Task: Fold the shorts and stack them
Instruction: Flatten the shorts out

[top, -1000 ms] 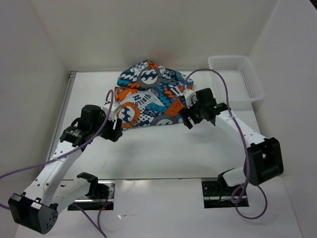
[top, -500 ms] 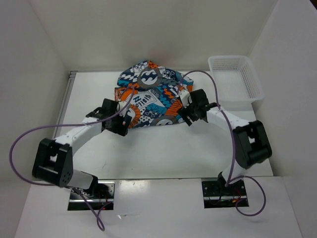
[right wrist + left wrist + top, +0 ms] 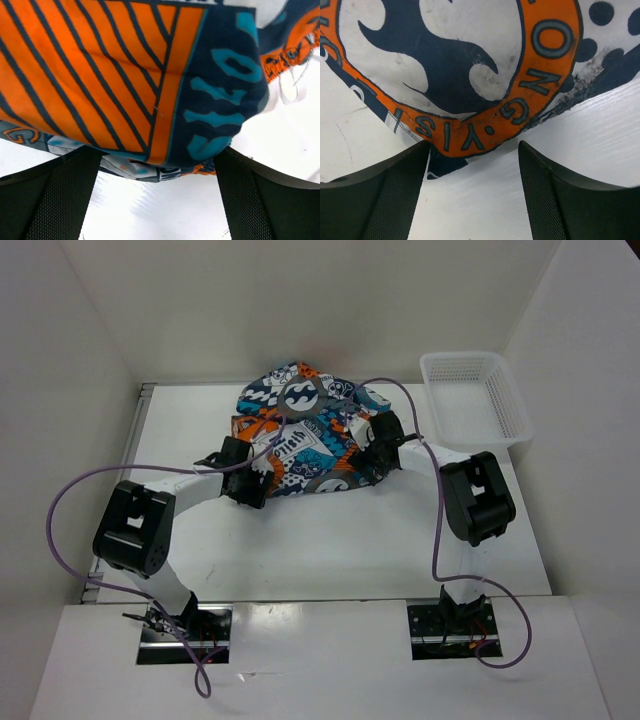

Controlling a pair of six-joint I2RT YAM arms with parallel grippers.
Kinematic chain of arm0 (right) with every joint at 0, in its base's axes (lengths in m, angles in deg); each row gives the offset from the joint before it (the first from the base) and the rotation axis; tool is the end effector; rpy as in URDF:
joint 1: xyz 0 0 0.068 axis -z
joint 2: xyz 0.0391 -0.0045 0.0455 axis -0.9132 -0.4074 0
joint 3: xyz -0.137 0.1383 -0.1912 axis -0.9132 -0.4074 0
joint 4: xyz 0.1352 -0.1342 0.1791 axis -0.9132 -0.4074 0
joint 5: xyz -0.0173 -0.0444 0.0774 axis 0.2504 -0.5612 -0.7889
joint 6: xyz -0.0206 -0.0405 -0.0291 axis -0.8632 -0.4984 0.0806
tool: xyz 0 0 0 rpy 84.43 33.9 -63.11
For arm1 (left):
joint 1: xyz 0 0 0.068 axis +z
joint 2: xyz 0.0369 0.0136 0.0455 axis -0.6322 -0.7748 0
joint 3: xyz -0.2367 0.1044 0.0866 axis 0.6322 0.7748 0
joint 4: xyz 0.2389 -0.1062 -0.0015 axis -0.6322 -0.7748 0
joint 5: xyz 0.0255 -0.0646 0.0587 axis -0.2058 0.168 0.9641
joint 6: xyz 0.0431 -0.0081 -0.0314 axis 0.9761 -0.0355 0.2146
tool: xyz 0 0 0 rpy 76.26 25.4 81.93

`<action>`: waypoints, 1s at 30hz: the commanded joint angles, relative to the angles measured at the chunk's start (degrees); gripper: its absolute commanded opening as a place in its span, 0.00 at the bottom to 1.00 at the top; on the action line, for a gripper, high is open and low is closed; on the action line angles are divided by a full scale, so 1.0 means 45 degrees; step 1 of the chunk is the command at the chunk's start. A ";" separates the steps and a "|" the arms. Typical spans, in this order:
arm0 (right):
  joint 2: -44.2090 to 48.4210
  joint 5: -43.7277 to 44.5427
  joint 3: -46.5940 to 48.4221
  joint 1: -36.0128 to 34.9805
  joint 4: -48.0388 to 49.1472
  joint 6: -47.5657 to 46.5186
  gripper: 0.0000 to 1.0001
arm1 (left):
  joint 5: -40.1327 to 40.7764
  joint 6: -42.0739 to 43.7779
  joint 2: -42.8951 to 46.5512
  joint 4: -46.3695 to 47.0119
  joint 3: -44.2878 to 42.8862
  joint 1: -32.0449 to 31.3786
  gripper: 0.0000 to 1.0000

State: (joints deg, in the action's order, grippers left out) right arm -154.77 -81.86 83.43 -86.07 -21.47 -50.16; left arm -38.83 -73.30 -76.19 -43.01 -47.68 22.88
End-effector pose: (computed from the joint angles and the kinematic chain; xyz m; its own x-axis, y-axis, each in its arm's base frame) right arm 0.3690 0.1347 0.1634 -0.4740 -0.7357 -0.4839 -0.6927 0.6508 -0.3109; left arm 0.3129 -0.0936 0.1637 -0.7973 0.2314 -0.5575 0.3044 0.9517 -0.0404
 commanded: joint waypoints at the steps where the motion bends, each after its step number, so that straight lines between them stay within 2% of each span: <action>1: -0.0525 -0.0191 0.0342 0.0057 -0.0487 -0.0556 0.94 | -0.0238 0.0027 -0.0334 0.0011 0.0114 0.0135 0.79; 4: -0.0350 -0.0192 0.0168 0.0057 -0.0704 -0.0966 0.94 | -0.0240 0.0027 -0.0334 0.0265 0.0409 0.0369 0.73; 6: -0.0213 -0.0192 0.0050 0.0057 -0.1463 -0.1685 0.94 | -0.0570 0.0027 -0.0452 0.0128 0.0526 0.0369 0.61; 8: -0.0058 -0.0192 -0.0106 0.0057 -0.2261 -0.2467 0.94 | -0.0688 0.0027 -0.0452 -0.0028 0.0642 0.0369 0.44; 9: 0.0059 -0.0192 -0.0320 0.0057 -0.2518 -0.3322 0.94 | -0.0689 0.0027 -0.0452 -0.0028 0.0644 0.0369 0.22; 11: 0.0176 -0.0036 -0.0516 0.0057 -0.2947 -0.3875 0.94 | -0.0689 0.0027 -0.0452 0.0088 0.0644 0.0369 0.08; 13: 0.0294 0.0081 -0.0868 0.0057 -0.3067 -0.4656 0.94 | -0.0689 0.0027 -0.0200 0.0089 0.0644 0.0369 0.00; 16: 0.0295 0.0197 -0.1279 -0.0059 -0.3379 -0.5553 0.90 | -0.0689 0.0027 0.0307 -0.0398 0.0760 0.0369 0.00; 18: 0.0295 0.0372 -0.1611 -0.0060 -0.3379 -0.5694 0.83 | -0.0554 0.0027 0.0641 -0.0515 0.1091 0.0369 0.00; 20: 0.0295 0.0529 -0.1787 -0.0060 -0.3379 -0.6083 0.83 | -0.0396 0.0027 0.1110 -0.0516 0.1404 0.0369 0.00; 22: 0.0703 0.0648 -0.1787 -0.0060 -0.3516 -0.6202 0.91 | -0.0279 0.0027 0.1441 -0.0634 0.1814 0.0504 0.00; 25: 0.1249 0.0337 -0.0834 -0.0060 -0.4296 -0.6573 0.95 | -0.0279 0.0027 0.1599 -0.0770 0.1933 0.0641 0.00; 30: 0.1369 -0.1381 0.0729 -0.0060 -0.5796 -0.6884 0.95 | 0.0091 0.0027 0.1580 -0.1005 0.1661 0.0642 0.00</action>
State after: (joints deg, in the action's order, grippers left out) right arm -150.07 -85.43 82.20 -86.73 -37.53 -77.91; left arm -42.37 -73.56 -69.57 -43.42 -40.12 24.73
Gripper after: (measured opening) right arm 0.948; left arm 0.006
